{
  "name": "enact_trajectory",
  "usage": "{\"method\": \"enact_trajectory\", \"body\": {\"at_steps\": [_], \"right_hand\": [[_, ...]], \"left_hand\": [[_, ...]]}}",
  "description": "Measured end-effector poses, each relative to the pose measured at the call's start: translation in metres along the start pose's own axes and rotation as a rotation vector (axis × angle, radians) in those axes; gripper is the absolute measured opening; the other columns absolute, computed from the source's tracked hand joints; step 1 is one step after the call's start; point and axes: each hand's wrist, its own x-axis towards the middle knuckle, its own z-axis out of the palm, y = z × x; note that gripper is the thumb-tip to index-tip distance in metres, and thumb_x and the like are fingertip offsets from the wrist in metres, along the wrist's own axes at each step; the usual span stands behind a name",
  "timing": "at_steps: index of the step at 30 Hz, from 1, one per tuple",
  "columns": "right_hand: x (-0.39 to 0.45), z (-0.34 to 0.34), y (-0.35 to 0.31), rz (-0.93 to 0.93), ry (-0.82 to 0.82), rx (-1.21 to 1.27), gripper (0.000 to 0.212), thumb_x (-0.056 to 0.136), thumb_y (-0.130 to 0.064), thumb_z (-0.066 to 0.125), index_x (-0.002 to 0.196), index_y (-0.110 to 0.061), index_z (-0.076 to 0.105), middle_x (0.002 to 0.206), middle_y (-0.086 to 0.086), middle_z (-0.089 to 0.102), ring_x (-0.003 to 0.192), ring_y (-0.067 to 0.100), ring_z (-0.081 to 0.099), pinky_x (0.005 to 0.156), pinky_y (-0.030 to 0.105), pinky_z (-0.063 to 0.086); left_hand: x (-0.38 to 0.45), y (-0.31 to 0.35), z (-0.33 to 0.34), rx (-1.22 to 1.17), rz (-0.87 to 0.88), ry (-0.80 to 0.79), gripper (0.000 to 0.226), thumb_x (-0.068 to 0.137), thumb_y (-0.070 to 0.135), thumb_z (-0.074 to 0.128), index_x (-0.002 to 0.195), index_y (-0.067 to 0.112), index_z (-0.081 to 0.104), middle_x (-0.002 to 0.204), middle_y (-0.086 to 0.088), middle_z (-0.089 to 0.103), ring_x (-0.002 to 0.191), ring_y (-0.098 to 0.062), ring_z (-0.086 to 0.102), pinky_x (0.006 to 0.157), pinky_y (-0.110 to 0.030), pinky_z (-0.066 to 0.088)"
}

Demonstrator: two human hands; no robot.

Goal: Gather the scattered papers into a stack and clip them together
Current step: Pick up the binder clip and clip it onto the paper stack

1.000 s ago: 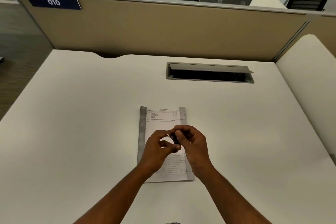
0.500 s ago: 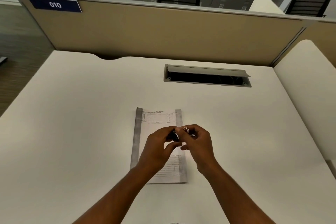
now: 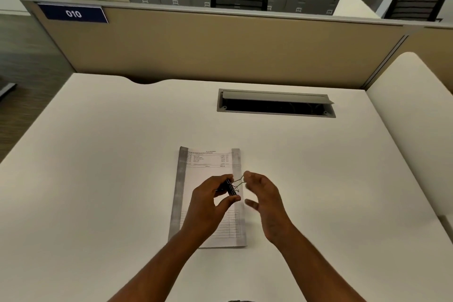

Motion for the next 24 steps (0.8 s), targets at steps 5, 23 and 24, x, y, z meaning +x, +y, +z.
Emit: {"method": "enact_trajectory", "body": {"at_steps": [5, 23, 24], "right_hand": [[-0.004, -0.009, 0.003, -0.132, 0.128, -0.217, 0.013, 0.094, -0.036, 0.069, 0.098, -0.025, 0.075, 0.095, -0.011, 0.076, 0.097, 0.010, 0.069, 0.087, 0.029, 0.056], [-0.004, -0.024, -0.011, -0.474, 0.171, -0.432, 0.009, 0.094, -0.018, 0.071, 0.091, -0.026, 0.073, 0.084, -0.013, 0.074, 0.082, 0.006, 0.069, 0.067, 0.015, 0.050], [-0.007, -0.022, -0.010, -0.549, 0.193, -0.472, 0.010, 0.093, -0.017, 0.072, 0.090, -0.026, 0.073, 0.085, -0.014, 0.074, 0.085, 0.005, 0.069, 0.067, 0.016, 0.050]], "left_hand": [[0.003, -0.001, 0.001, 0.049, 0.028, -0.015, 0.055, 0.084, 0.036, 0.073, 0.135, 0.027, 0.054, 0.120, 0.015, 0.060, 0.112, -0.003, 0.058, 0.095, -0.020, 0.051], [0.003, 0.007, 0.002, -0.132, -0.190, -0.094, 0.019, 0.087, 0.025, 0.071, 0.106, 0.028, 0.068, 0.102, 0.015, 0.072, 0.100, 0.001, 0.066, 0.091, -0.019, 0.053], [0.003, 0.007, 0.002, -0.141, -0.194, -0.075, 0.019, 0.087, 0.024, 0.071, 0.106, 0.026, 0.068, 0.102, 0.014, 0.072, 0.099, 0.001, 0.067, 0.090, -0.020, 0.054]]}}
